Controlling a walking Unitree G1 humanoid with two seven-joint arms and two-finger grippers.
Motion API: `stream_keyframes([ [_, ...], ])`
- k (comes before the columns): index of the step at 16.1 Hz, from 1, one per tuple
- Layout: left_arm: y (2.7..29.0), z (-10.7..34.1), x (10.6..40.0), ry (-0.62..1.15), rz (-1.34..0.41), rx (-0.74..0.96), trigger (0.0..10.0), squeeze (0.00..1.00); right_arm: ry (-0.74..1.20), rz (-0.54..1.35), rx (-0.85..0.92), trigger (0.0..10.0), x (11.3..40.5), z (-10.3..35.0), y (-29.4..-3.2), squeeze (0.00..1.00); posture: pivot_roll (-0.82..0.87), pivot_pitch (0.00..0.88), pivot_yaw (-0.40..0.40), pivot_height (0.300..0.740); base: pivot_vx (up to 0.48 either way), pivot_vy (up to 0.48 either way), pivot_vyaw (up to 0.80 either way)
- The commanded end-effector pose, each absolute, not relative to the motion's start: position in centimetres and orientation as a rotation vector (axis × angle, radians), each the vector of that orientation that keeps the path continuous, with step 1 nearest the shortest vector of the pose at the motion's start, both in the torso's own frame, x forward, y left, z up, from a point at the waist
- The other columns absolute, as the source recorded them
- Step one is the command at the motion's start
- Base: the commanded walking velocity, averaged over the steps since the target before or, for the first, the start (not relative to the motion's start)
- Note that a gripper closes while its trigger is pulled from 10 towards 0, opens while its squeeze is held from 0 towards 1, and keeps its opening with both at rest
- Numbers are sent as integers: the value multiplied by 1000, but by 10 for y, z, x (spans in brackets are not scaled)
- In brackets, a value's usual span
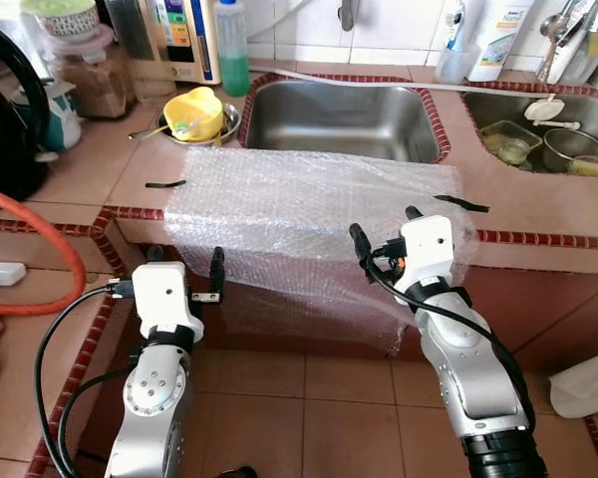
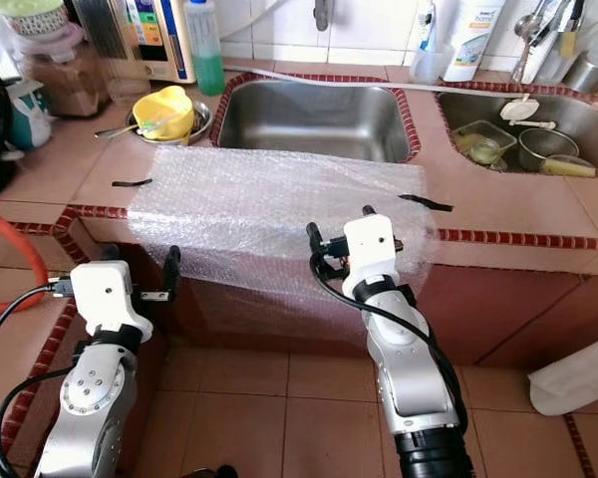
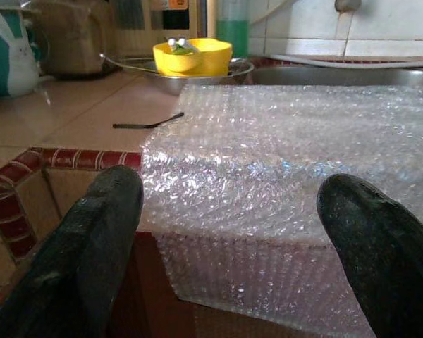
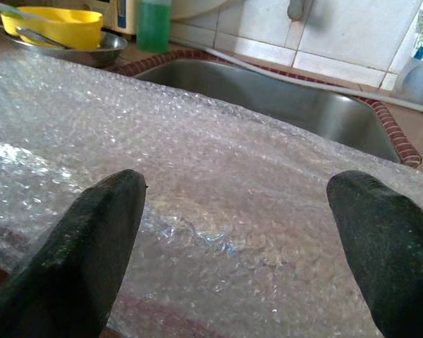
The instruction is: Kitchen organization
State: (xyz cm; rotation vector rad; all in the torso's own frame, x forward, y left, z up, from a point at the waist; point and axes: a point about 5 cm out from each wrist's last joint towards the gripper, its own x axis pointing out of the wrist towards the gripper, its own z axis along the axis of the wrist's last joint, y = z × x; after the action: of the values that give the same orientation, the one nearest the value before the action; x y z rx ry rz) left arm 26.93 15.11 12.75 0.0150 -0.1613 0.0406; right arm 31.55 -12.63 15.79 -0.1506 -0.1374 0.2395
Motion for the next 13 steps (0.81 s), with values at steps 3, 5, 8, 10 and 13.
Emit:
stream_keyframes([
  [3,152,131,271,-171,42,30,10000,0,-146,225,-142,10000,315,159,-128,0,-54,139,3,740,0,0,0],
  [5,152,133,275,-172,47,44,10000,0,-158,204,-153,10000,314,160,-130,0,-65,139,14,740,0,0,0],
  [8,151,135,278,-177,26,46,10000,0,-166,185,-168,10000,311,159,-132,0,-85,138,35,740,0,0,742],
  [10,149,135,279,-176,13,45,10000,0,-168,182,-165,10000,311,158,-131,0,-94,135,43,740,0,0,800],
  [13,144,134,280,-172,-3,46,10000,0,-176,165,-169,10000,312,159,-134,0,-102,128,51,740,0,0,800],
])
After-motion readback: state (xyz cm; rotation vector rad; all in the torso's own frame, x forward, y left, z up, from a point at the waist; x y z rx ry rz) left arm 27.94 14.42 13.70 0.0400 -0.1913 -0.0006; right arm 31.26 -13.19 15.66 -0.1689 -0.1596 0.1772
